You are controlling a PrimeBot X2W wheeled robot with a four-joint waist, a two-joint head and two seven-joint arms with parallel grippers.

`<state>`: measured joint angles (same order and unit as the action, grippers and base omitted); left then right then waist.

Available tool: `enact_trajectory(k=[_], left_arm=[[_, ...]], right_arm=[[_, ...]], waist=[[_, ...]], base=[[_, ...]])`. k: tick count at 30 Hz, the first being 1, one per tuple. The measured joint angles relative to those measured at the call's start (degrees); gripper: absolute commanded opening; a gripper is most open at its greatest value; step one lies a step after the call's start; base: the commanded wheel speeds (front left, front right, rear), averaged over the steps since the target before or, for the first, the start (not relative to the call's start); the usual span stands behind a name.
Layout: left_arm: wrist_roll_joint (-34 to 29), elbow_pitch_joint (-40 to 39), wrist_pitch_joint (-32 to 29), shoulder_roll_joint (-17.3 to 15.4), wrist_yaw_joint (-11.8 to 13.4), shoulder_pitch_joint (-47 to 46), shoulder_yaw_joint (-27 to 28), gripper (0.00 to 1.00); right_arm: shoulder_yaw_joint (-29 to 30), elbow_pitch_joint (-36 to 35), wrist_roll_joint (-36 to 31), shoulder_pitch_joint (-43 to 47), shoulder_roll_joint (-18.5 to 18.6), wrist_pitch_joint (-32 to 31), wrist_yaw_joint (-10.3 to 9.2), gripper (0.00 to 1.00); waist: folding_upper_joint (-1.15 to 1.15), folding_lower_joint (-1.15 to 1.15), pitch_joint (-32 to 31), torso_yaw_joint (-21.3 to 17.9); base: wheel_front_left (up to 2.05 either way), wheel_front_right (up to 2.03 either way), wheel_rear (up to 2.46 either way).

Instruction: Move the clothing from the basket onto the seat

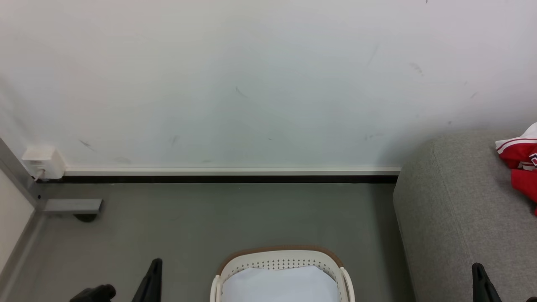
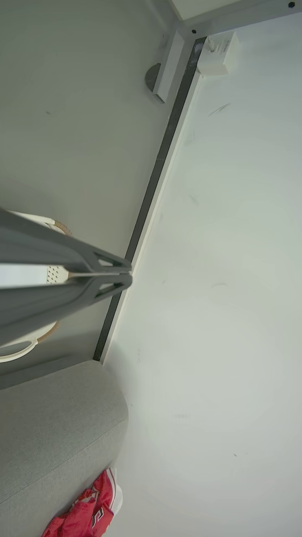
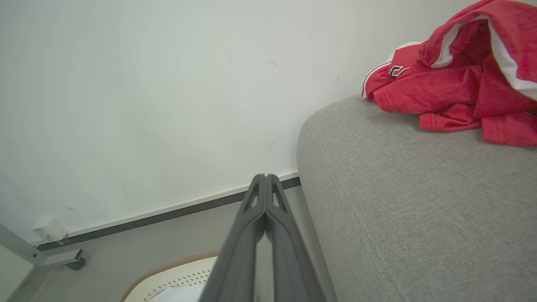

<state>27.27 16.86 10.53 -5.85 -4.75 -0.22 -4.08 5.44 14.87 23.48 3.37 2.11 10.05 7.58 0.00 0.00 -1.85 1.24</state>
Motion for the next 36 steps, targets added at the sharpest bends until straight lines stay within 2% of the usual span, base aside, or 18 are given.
enact_trajectory(k=[19, 36], left_arm=[[16.91, -0.64, -4.44, 0.98, -0.59, -1.53, 2.58, 0.0], [28.69, -1.13, -7.53, 1.36, -1.11, -2.55, 4.64, 0.0]], right_arm=[[0.15, -0.2, 17.59, -2.3, 0.04, -4.21, 0.0, 0.0], [0.35, -0.29, 30.58, -4.39, 0.1, -7.25, 0.0, 0.0]], waist=[[0.0, 0.0, 0.35, -0.21], [0.0, 0.0, 0.67, -0.41]], base=[[0.0, 0.0, 0.0], [0.0, 0.0, 0.0]])
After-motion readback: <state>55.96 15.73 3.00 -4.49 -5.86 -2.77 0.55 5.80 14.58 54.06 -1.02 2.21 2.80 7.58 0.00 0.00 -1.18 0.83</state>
